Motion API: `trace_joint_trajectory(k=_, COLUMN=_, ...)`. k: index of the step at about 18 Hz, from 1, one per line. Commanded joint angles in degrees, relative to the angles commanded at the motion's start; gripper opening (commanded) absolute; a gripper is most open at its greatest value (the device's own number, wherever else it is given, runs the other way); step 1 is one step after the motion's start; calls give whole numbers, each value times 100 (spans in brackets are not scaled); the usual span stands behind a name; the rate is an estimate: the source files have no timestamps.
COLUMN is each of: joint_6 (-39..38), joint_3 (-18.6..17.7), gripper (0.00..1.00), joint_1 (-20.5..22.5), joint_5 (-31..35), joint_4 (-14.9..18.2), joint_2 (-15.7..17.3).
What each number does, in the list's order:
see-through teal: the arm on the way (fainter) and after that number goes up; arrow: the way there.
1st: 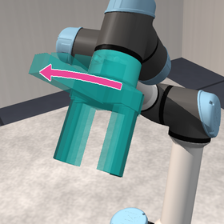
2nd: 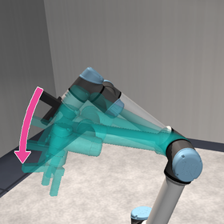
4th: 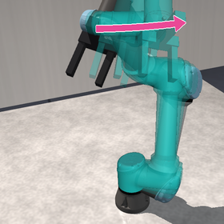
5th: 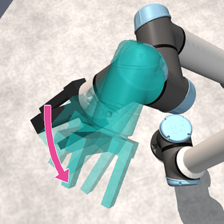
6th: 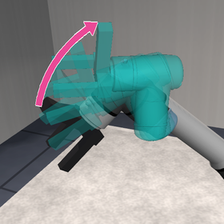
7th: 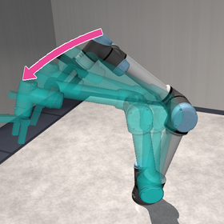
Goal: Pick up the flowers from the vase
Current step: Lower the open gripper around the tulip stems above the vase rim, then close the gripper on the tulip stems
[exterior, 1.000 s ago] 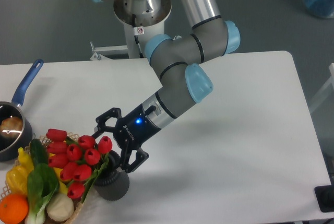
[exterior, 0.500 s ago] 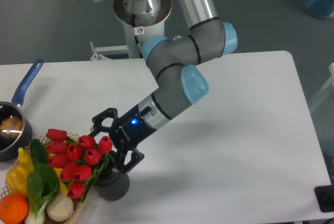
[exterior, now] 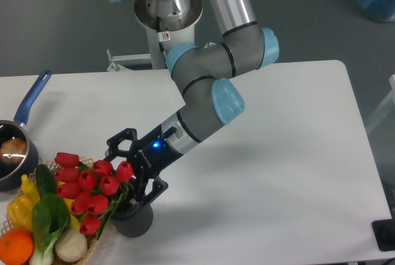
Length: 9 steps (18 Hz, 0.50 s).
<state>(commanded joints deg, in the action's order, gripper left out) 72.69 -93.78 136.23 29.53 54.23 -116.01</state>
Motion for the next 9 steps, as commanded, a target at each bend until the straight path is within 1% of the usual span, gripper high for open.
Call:
trace_joint_trajectory(k=2, joint_6=0, joint_3=0, gripper=83, joint_1=-9, joint_5=0, joint_4=0, joint_2=-9)
trace_joint_trajectory(k=9, joint_6=0, joint_3=18, gripper=77, joint_1=0, joint_5=-9, joint_4=-9, joint_2=0)
